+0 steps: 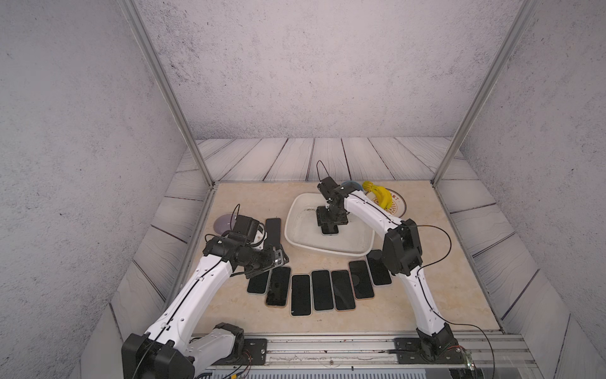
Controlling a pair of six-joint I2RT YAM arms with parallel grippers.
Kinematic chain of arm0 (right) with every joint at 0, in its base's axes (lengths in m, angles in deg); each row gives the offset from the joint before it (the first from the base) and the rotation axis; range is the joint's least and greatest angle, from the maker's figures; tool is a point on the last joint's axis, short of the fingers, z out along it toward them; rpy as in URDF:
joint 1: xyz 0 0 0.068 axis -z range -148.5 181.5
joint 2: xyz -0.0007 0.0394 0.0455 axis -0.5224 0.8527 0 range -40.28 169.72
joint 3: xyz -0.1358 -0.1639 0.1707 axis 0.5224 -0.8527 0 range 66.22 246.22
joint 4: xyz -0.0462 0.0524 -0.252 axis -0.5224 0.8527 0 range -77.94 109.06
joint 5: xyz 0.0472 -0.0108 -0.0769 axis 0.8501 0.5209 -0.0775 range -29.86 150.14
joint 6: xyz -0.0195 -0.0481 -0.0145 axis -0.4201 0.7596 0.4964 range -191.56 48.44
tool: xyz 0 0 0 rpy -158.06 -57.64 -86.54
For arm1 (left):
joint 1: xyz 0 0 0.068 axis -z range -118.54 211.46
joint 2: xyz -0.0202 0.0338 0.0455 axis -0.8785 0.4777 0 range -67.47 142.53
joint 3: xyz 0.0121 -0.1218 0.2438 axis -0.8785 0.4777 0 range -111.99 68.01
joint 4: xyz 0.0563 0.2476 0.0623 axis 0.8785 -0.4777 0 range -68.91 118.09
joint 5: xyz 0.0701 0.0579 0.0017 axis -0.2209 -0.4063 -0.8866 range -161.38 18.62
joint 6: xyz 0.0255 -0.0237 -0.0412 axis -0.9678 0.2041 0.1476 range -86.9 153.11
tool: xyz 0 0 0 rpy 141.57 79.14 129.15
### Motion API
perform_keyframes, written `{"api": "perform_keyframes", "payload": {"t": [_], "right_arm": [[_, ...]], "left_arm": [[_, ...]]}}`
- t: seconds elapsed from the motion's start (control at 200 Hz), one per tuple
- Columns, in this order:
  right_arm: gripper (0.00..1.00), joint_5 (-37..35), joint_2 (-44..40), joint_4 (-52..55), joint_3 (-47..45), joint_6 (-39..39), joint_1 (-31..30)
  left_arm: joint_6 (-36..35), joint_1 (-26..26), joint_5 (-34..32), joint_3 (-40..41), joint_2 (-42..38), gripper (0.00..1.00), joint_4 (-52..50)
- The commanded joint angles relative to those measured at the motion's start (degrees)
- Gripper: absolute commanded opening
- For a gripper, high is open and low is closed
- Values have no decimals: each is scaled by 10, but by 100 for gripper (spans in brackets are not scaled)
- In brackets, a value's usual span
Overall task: Take the phone out of the storage box
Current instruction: Pick up the phone from the storage box, then place the phone at the center of the board.
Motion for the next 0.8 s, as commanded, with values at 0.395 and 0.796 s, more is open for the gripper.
{"api": "perform_keyframes", "payload": {"t": [0.395, 0.796], "right_arm": [[62, 30, -284, 16, -224, 57, 128], [62, -69, -435, -16, -500, 140, 314]], "left_arm": [[3, 18, 40, -56, 84, 99, 76], [5, 59, 60, -97, 146, 99, 109]]}}
